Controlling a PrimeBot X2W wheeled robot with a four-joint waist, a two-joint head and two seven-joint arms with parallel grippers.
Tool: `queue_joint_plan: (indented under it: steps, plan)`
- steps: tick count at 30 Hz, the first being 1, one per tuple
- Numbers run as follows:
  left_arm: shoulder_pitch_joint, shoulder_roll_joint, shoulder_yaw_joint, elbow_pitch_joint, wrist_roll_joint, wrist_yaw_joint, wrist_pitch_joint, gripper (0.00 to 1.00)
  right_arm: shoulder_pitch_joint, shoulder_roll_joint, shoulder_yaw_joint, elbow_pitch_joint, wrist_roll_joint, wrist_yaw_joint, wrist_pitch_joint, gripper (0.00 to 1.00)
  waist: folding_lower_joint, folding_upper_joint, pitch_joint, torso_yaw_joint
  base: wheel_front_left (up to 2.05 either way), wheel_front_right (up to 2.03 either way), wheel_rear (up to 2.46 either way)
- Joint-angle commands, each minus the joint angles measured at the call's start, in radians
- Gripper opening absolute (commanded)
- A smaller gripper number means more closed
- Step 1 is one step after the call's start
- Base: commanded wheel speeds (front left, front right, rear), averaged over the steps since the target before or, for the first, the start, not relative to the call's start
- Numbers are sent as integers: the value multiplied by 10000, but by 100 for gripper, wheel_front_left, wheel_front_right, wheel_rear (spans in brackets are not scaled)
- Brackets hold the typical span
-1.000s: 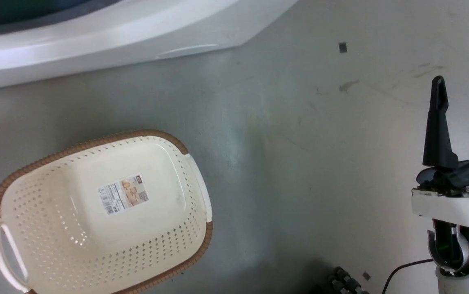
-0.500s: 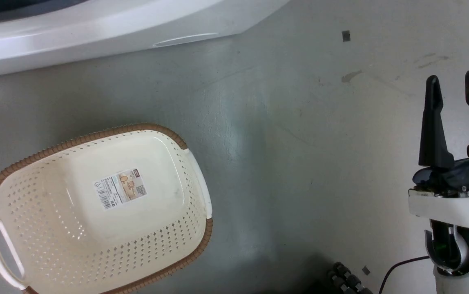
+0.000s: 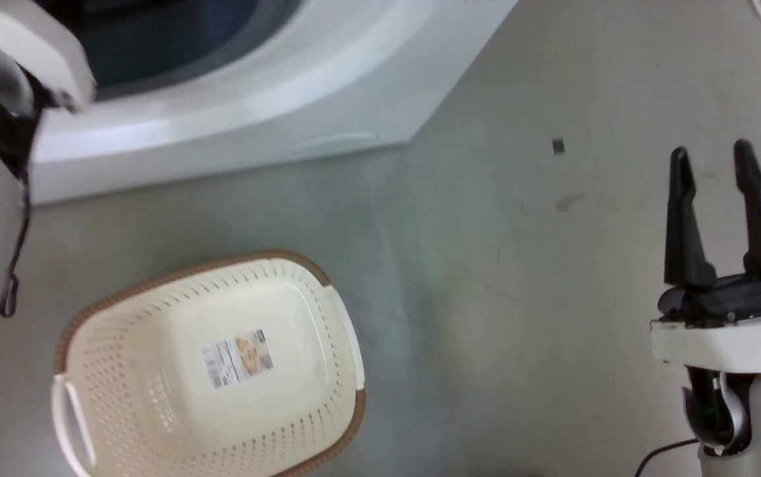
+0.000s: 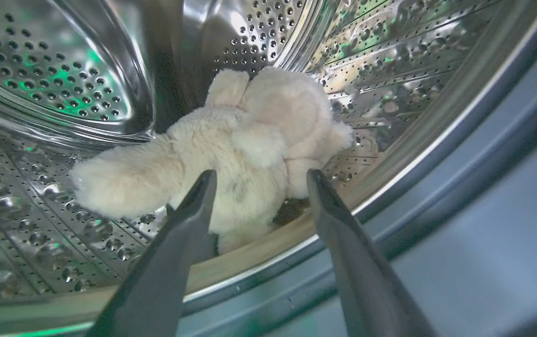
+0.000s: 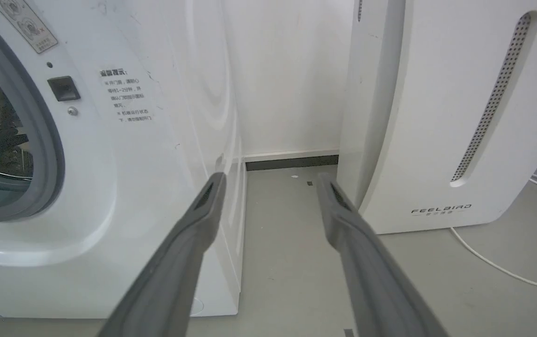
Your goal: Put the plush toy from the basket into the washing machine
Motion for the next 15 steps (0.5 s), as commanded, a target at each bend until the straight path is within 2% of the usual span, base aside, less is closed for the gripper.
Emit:
queue_joint_plan:
  steps: [1, 5, 15]
  plan:
    - [424, -106, 49, -66, -68, 69, -115, 100, 159, -2, -3, 98, -110, -7, -46, 100, -1, 0, -952, 359, 0, 0, 0]
    - [1509, -400, 235, -683, -141, 286, -196, 100, 477, -2, -70, 313, -315, -7, -46, 100, -1, 0, -1894, 669, 0, 0, 0]
    - [5466, -939, 1554, -4513, 22, 1337, -204, 100, 1357, -2, -221, 637, -637, -7, -46, 100, -1, 0, -3812, 1353, 0, 0, 0]
